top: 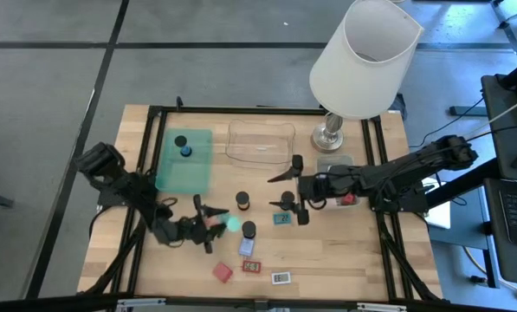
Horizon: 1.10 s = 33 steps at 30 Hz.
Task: Pick & Place Office items
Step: Put the light blue hourglass into the green bin
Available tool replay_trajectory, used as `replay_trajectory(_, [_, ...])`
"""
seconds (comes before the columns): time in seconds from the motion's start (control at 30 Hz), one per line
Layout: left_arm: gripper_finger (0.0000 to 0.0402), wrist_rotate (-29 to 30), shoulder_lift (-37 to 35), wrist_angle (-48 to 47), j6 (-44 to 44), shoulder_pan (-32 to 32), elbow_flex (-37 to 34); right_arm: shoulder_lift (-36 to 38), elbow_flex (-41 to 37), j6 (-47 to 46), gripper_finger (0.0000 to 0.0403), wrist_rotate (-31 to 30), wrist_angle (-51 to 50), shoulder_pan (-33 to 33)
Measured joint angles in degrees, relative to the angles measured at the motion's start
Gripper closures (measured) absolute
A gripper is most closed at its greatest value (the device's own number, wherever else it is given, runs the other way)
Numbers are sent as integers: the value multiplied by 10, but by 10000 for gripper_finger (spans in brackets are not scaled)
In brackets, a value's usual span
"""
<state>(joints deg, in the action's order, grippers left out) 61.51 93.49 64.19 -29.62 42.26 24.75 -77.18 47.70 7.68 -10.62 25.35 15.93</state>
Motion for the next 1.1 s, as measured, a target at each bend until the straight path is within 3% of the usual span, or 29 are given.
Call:
replay_trajectory(0.17, [222,-1,0,154,-102,-81,0,-12,14,94,117,-58,-2,0])
replay_trajectory(0.27, [228,-66,0,211,-73,-128,1,-12,33,108,117,-63,-12,0])
replay_trajectory(0.43, [229,-164,0,193,43,-187,4,-12,84,56,117,-45,-103,-8])
replay_trajectory(0.53, [229,-170,1,191,64,-208,20,-12,106,9,116,-13,-138,-24])
replay_trajectory(0.67, [229,-222,1,152,64,-224,42,-12,115,-33,108,21,-143,-47])
replay_trajectory(0.8, [229,-222,1,140,64,-235,60,-15,116,-82,91,68,-143,-66])
replay_trajectory(1.1, [229,-256,0,96,113,-264,72,-40,116,-73,48,67,-143,-73])
